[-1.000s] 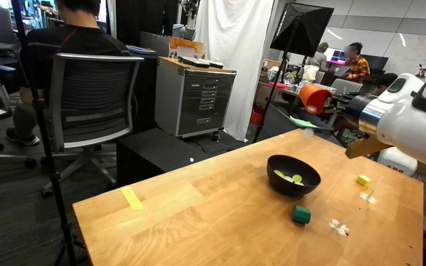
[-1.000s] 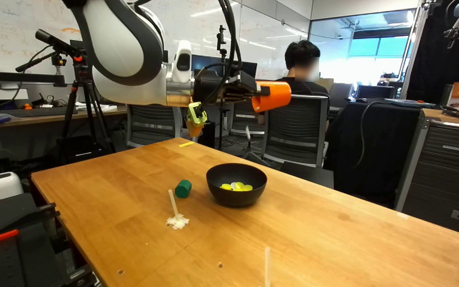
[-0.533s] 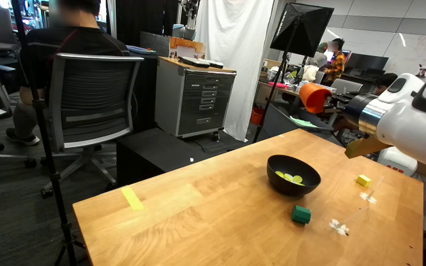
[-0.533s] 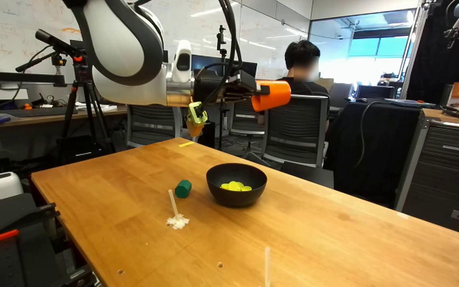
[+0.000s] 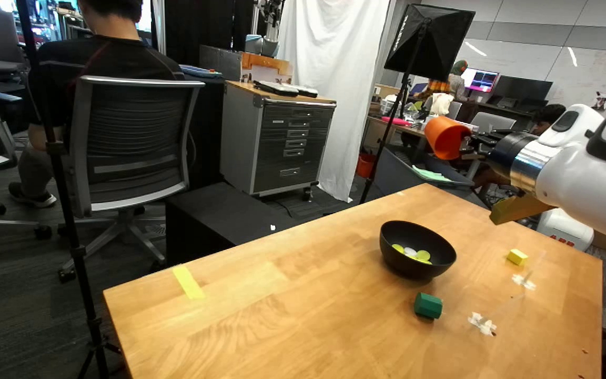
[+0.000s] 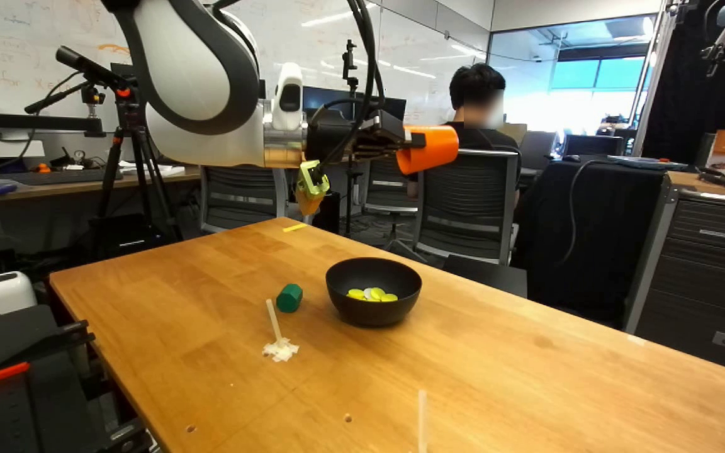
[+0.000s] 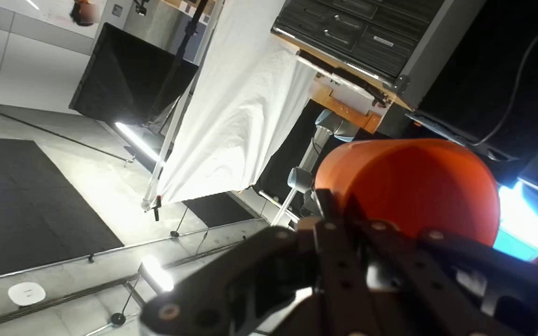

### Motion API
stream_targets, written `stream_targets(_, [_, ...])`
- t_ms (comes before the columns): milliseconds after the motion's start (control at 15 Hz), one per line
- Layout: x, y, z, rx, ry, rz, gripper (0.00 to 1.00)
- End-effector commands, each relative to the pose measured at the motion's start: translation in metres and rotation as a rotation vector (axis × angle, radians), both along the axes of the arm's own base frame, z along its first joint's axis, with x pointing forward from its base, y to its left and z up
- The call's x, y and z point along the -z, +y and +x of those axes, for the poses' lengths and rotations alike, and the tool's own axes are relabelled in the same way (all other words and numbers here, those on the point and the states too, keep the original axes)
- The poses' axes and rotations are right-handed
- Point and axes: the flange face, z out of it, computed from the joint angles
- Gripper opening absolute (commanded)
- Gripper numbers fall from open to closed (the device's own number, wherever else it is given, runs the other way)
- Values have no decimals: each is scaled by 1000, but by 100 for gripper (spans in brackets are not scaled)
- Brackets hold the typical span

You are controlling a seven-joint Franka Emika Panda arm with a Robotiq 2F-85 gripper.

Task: Pour the contents of the cup into the bowl

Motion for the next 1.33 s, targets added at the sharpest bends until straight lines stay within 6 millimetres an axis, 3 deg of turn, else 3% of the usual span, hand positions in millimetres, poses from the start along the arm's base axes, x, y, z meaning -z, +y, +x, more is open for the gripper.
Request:
stream_targets(0, [-9, 2, -5, -24, -45, -13, 1])
stream_targets(467, [4, -3, -11, 44, 53, 93, 3])
stream_targets(1267, [25, -1, -26, 117, 118, 517, 1])
